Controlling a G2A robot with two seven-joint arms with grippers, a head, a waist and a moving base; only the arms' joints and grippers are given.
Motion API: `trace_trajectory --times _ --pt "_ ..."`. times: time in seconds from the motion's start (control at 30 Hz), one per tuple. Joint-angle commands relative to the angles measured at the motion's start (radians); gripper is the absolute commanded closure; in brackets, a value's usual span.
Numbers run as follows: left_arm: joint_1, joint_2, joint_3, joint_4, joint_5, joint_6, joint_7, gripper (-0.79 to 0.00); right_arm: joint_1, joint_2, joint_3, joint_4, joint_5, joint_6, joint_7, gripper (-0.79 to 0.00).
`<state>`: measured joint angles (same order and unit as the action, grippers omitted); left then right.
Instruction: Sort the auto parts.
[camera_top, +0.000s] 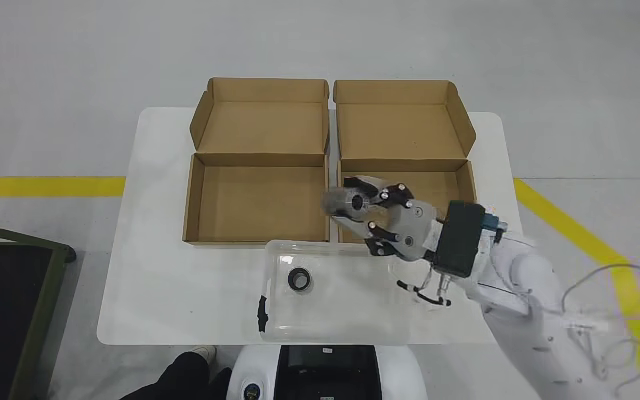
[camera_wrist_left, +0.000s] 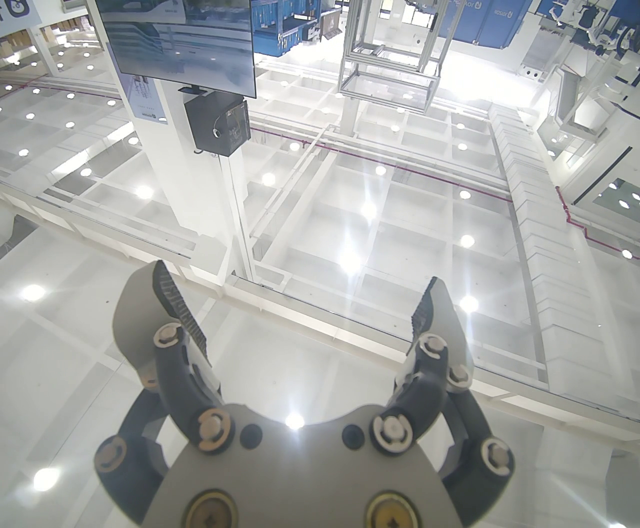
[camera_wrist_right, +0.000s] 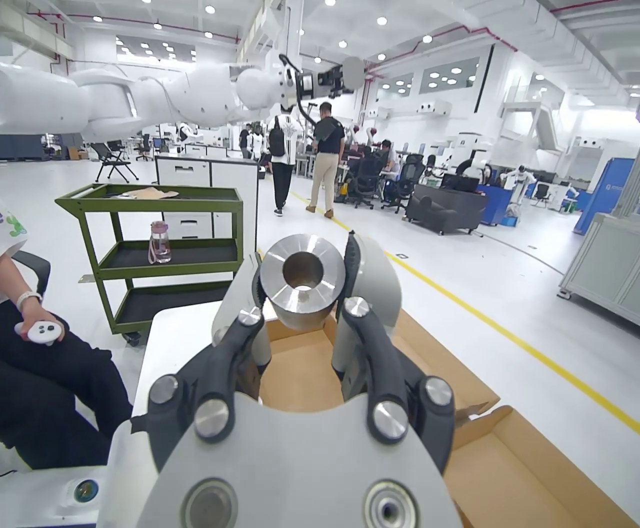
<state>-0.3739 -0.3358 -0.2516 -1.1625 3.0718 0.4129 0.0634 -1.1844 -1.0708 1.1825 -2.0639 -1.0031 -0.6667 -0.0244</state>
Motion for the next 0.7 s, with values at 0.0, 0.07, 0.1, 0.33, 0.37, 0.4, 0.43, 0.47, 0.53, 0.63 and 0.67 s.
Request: trace_trajectory --times 0.0,0.07,0.1,0.33,0.37,0.4,0.43,0.47,0.53,0.63,0.67 --pt "0.000 0.000 0.000 0.000 0.000 0.000 0.000 -0.785 0.009 -0.004 -0.027 0.018 -0.018 0.004 0.015 0.000" --pt "0.000 0.000 0.000 0.000 0.000 0.000 0.000 -0.785 0.019 -0.008 -0.055 0.038 -0.038 0.011 0.030 0.000" --pt "0.000 0.000 0.000 0.000 0.000 0.000 0.000 -0.785 0.025 -0.010 -0.071 0.047 -0.046 0.012 0.038 0.000" --pt "0.000 0.000 0.000 0.000 0.000 0.000 0.000 -0.785 0.101 -0.033 -0.186 0.133 -0.111 0.043 0.125 0.000" --pt "0.000 0.000 0.000 0.000 0.000 0.000 0.000 -0.785 0.117 -0.038 -0.205 0.146 -0.120 0.050 0.140 0.000" --pt "0.000 0.000 0.000 0.000 0.000 0.000 0.000 -0.785 0.132 -0.043 -0.225 0.161 -0.125 0.055 0.153 0.000" --pt "0.000 0.000 0.000 0.000 0.000 0.000 0.000 -0.785 0.146 -0.048 -0.243 0.175 -0.127 0.061 0.162 0.000" --pt "0.000 0.000 0.000 0.000 0.000 0.000 0.000 -0.785 0.161 -0.054 -0.261 0.192 -0.126 0.067 0.170 0.000" --pt "0.000 0.000 0.000 0.000 0.000 0.000 0.000 -0.785 0.193 -0.065 -0.294 0.225 -0.133 0.079 0.191 0.000" --pt "0.000 0.000 0.000 0.000 0.000 0.000 0.000 -0.785 0.240 -0.082 -0.338 0.273 -0.132 0.102 0.218 0.000" --pt "0.000 0.000 0.000 0.000 0.000 0.000 0.000 -0.785 0.256 -0.088 -0.352 0.285 -0.131 0.109 0.225 0.000"
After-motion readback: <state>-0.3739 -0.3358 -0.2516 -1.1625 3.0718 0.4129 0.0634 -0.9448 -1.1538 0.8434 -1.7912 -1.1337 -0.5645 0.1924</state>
